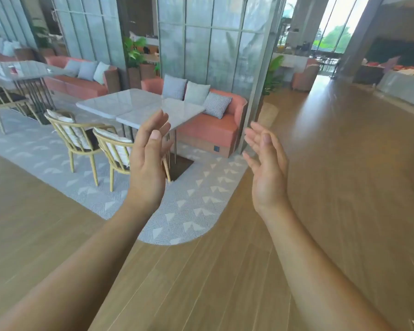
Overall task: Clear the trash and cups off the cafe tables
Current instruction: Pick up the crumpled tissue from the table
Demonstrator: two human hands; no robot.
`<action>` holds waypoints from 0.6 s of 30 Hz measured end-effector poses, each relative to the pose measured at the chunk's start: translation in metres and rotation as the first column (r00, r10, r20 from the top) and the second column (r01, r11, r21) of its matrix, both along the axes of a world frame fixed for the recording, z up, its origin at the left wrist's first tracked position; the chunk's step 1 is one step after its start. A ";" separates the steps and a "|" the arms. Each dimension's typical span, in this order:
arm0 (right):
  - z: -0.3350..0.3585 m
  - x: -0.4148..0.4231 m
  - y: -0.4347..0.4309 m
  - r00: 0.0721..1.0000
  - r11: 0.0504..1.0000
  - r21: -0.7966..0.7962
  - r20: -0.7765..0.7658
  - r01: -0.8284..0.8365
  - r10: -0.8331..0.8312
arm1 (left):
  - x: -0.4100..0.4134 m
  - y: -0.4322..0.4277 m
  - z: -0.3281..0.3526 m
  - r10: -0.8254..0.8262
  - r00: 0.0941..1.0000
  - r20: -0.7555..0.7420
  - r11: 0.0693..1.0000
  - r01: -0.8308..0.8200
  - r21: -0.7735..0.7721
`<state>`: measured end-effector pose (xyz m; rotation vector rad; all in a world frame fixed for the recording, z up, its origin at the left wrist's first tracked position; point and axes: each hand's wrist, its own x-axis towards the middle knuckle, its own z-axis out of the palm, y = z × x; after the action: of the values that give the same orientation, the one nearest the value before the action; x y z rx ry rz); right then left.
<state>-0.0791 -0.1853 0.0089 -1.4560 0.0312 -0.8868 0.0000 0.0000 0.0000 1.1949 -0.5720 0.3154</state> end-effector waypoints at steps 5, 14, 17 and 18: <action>-0.012 0.070 0.030 0.996 0.999 0.011 -0.079 -0.050 0.050 | 0.058 0.029 -0.013 0.036 0.998 -0.051 0.998 -0.034 0.048; -0.044 0.221 0.101 0.983 0.991 -0.003 -0.125 -0.137 0.136 | 0.189 0.106 -0.049 0.104 0.992 -0.067 0.991 -0.098 0.087; -0.059 0.261 0.122 0.974 0.984 -0.007 -0.144 -0.180 0.177 | 0.223 0.131 -0.058 0.118 0.988 -0.104 0.990 -0.109 0.084; -0.063 0.272 0.129 0.967 0.979 -0.015 -0.160 -0.201 0.196 | 0.233 0.139 -0.062 0.122 0.985 -0.120 0.990 -0.112 0.088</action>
<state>0.1930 -0.0567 -0.0539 -1.5270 -0.0110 -0.6099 0.2329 0.1390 -0.0618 1.3193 -0.4093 0.3168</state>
